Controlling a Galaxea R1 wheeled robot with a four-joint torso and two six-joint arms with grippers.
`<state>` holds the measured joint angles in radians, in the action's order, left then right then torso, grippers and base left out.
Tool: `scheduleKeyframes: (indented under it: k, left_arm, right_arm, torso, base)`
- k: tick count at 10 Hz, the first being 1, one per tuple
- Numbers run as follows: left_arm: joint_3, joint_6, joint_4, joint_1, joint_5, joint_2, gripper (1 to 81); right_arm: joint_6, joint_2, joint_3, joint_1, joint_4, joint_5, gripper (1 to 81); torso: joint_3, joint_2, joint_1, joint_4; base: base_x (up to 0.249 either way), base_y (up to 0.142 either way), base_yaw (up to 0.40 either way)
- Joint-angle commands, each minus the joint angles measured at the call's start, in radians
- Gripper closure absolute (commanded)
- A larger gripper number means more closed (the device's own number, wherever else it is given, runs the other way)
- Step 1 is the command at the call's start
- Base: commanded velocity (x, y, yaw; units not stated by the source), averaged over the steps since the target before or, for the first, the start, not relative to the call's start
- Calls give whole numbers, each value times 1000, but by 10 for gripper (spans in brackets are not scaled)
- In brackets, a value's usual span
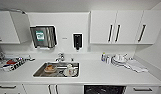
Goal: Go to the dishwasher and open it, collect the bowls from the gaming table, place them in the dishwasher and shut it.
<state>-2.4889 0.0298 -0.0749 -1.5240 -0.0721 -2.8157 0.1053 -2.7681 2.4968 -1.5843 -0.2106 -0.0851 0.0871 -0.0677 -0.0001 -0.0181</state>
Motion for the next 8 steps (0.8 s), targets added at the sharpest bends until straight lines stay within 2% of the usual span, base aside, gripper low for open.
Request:
scheduleKeyframes:
  k: [1,4,8]
  left_arm:
    - [131,1,3,54,49,123,811]
    - [241,4,3,67,45,211,811]
    - [369,7,3,94,45,306,811]
  right_arm:
    - [5,22,-12,43,7,44,811]
    - [5,25,-12,43,7,39,811]
    - [5,25,-13,43,5,38,811]
  torso:
    - [92,0,0,0]
    - [179,0,0,0]
    - [317,1,1,0]
  base:
    - [0,0,0]
    - [0,0,0]
    - [0,0,0]
